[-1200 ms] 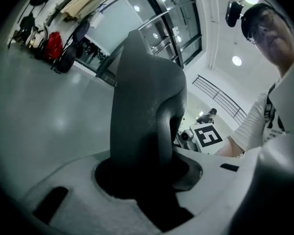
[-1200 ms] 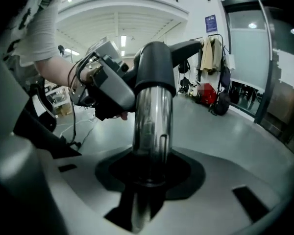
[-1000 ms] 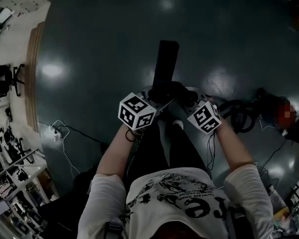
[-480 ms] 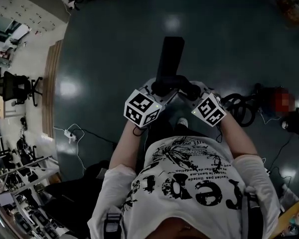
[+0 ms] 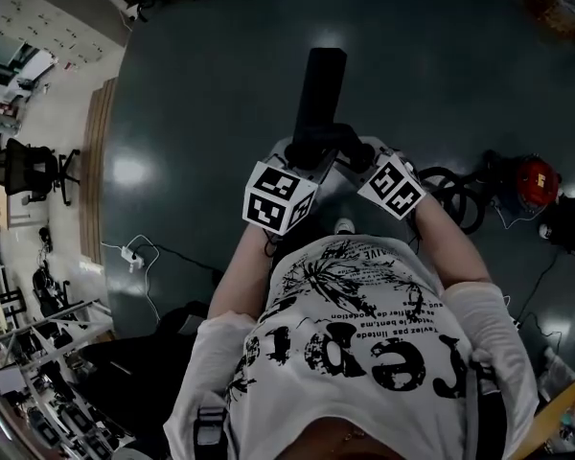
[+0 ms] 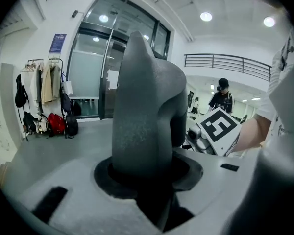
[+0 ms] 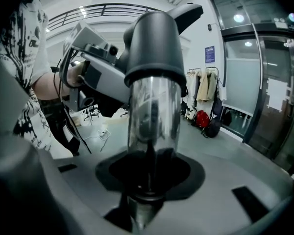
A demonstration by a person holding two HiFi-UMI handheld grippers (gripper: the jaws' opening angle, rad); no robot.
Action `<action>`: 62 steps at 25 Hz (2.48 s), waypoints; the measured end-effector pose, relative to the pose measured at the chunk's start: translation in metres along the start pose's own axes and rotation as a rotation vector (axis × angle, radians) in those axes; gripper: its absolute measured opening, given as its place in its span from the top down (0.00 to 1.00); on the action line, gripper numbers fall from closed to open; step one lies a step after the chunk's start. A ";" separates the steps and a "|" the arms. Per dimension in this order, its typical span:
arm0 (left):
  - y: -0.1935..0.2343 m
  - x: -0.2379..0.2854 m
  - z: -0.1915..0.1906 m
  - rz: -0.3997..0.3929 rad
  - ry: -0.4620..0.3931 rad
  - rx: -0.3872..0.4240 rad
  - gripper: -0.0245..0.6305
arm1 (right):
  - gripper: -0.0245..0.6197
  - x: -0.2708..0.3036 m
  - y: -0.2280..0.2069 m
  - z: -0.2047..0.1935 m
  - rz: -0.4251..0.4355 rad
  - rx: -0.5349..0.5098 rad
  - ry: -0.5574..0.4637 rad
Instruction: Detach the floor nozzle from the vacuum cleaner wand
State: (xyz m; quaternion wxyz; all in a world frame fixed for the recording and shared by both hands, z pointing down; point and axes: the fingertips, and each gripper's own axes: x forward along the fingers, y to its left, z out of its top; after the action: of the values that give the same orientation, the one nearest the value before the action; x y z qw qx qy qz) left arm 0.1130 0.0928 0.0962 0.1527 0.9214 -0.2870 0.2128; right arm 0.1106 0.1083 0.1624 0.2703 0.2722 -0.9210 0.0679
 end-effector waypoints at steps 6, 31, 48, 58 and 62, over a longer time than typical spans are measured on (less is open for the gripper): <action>0.012 0.003 0.004 0.048 0.009 -0.051 0.74 | 0.75 0.005 -0.010 0.006 -0.001 0.011 -0.023; 0.092 -0.007 -0.036 0.109 -0.040 -0.279 0.77 | 0.75 0.060 -0.079 -0.047 -0.197 0.100 0.161; 0.271 0.073 -0.267 0.157 0.076 -0.441 0.77 | 0.75 0.263 -0.078 -0.195 -0.081 0.077 0.366; 0.404 0.202 -0.476 0.137 0.132 -0.516 0.77 | 0.75 0.437 -0.133 -0.339 -0.135 0.036 0.358; 0.443 0.246 -0.549 0.159 0.109 -0.554 0.77 | 0.75 0.515 -0.128 -0.387 -0.089 -0.002 0.330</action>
State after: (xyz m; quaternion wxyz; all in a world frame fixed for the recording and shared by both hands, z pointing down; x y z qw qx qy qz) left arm -0.1342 -0.1488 0.7580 0.3962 0.8065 -0.3970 0.1868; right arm -0.0058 -0.1341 0.7619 0.4211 0.2975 -0.8511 0.0987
